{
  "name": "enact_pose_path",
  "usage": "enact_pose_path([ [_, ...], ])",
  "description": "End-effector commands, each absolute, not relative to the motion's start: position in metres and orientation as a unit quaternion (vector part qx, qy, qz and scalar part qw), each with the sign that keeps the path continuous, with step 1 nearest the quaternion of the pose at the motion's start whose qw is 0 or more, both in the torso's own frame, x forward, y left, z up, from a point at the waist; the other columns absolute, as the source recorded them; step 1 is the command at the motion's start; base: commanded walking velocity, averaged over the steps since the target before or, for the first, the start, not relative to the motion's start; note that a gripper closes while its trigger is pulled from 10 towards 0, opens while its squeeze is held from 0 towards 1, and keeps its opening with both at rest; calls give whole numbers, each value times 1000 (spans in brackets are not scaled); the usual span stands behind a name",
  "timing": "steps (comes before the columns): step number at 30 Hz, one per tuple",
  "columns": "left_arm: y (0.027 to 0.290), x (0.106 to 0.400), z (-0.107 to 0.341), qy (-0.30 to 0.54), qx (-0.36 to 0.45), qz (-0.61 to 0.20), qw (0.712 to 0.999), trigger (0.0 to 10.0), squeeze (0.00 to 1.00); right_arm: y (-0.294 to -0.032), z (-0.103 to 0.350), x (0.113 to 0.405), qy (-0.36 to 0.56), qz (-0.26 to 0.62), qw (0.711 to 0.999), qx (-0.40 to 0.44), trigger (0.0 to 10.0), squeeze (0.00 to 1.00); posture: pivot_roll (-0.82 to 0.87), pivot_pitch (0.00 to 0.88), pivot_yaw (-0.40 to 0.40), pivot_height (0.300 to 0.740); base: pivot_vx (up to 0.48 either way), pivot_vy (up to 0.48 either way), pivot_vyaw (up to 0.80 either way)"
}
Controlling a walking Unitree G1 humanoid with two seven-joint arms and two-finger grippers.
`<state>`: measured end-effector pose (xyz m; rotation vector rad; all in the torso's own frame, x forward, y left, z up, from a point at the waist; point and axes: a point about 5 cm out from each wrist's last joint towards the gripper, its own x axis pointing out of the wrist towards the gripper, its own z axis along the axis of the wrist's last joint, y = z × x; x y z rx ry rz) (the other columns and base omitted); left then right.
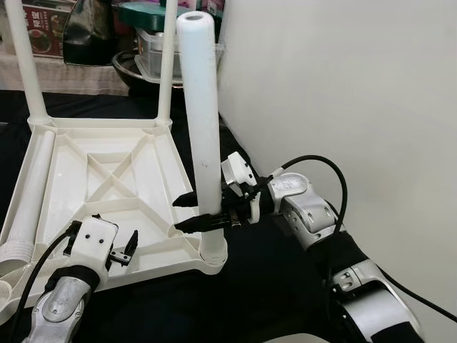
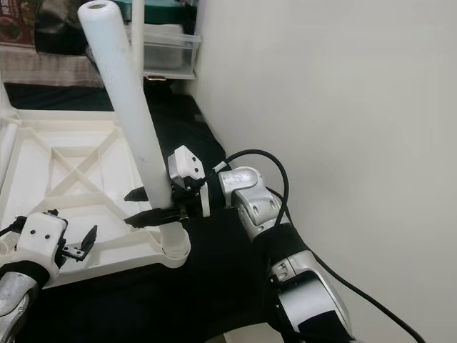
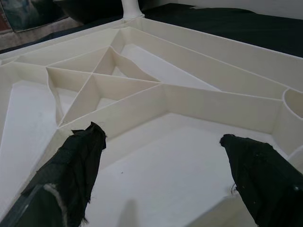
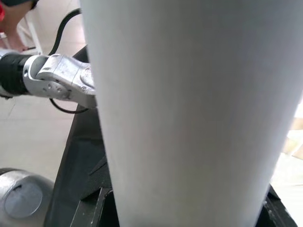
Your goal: Building children table
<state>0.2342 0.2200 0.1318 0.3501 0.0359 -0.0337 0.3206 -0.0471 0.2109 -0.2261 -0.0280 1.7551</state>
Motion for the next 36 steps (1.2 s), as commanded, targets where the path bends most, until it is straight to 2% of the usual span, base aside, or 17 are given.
enact_pose_path([
  [1, 214, 233, 132, 16, 169, -26, 985, 10000, 0, -46, 186, 319, 33, 766, 640, -55, 0, 0, 235, 0, -208, 740, 0, 0, 0],
  [3, 214, 233, 132, 16, 169, -26, 985, 10000, 0, -46, 186, 319, 33, 766, 640, -55, 0, 0, 235, 0, -208, 740, 0, 0, 0],
  [4, 214, 233, 132, 17, 168, -26, 985, 10000, 0, -43, 187, 328, 16, 715, 699, -25, 0, 0, 232, 0, -203, 740, 0, 0, 0],
  [5, 214, 233, 132, 17, 168, -26, 985, 10000, 0, -43, 187, 328, 16, 715, 699, -25, 0, 0, 232, 0, -203, 740, 0, 0, 0],
  [6, 214, 233, 132, 17, 167, -26, 985, 10000, 0, -43, 186, 332, 12, 686, 727, -15, 0, 0, 230, 0, -202, 740, 0, 0, 0],
  [7, 214, 233, 132, 17, 167, -26, 985, 10000, 0, -43, 186, 332, 12, 686, 727, -15, 0, 0, 230, 0, -202, 740, 0, 0, 0],
  [8, 214, 233, 132, 17, 167, -26, 985, 10000, 0, -43, 184, 337, 11, 648, 761, -8, 0, 0, 230, 0, -202, 740, 0, 0, 0],
  [11, 215, 233, 132, 17, 167, -25, 985, 10000, 0, -43, 181, 341, 11, 618, 786, 1, 0, 0, 221, 0, -195, 740, 0, 0, 0],
  [12, 215, 235, 133, 16, 165, -26, 986, 10000, 0, -46, 171, 352, 35, 502, 864, 27, 0, 0, 214, 0, -187, 740, 0, 0, 0],
  [13, 214, 235, 133, 15, 165, -26, 986, 10000, 0, -48, 166, 356, 47, 449, 891, 43, 0, 0, 215, 0, -182, 740, 0, 0, 0],
  [14, 214, 235, 133, 15, 165, -26, 986, 10000, 0, -48, 166, 356, 47, 449, 891, 43, 0, 0, 215, 0, -182, 740, 0, 0, 0],
  [16, 213, 236, 134, 14, 165, -27, 986, 10000, 0, -55, 157, 360, 66, 361, 929, 56, 0, 0, 213, 0, -179, 740, 0, 0, 0],
  [17, 213, 236, 134, 14, 165, -27, 986, 10000, 0, -55, 157, 360, 66, 361, 929, 56, 0, 0, 213, 0, -179, 740, 0, 0, 0],
  [20, 215, 237, 134, 14, 166, -27, 986, 10000, 0, -69, 149, 365, 62, 213, 973, 65, 0, 0, 210, 0, -175, 740, 0, 0, 0],
  [22, 216, 237, 134, 14, 167, -26, 986, 10000, 0, -76, 149, 365, 48, 147, 985, 73, 0, 0, 211, 0, -171, 740, 0, 0, 0],
  [30, 216, 238, 135, 12, 167, -25, 986, 10000, 0, -89, 156, 362, 2, 31, 996, 84, 0, 0, 207, 0, -161, 740, 0, 0, 0],
  [36, 216, 240, 136, 11, 168, -28, 985, 10000, 0, -83, 170, 352, -55, 22, 996, 73, 0, 0, 197, 0, -149, 740, 0, 0, 0],
])
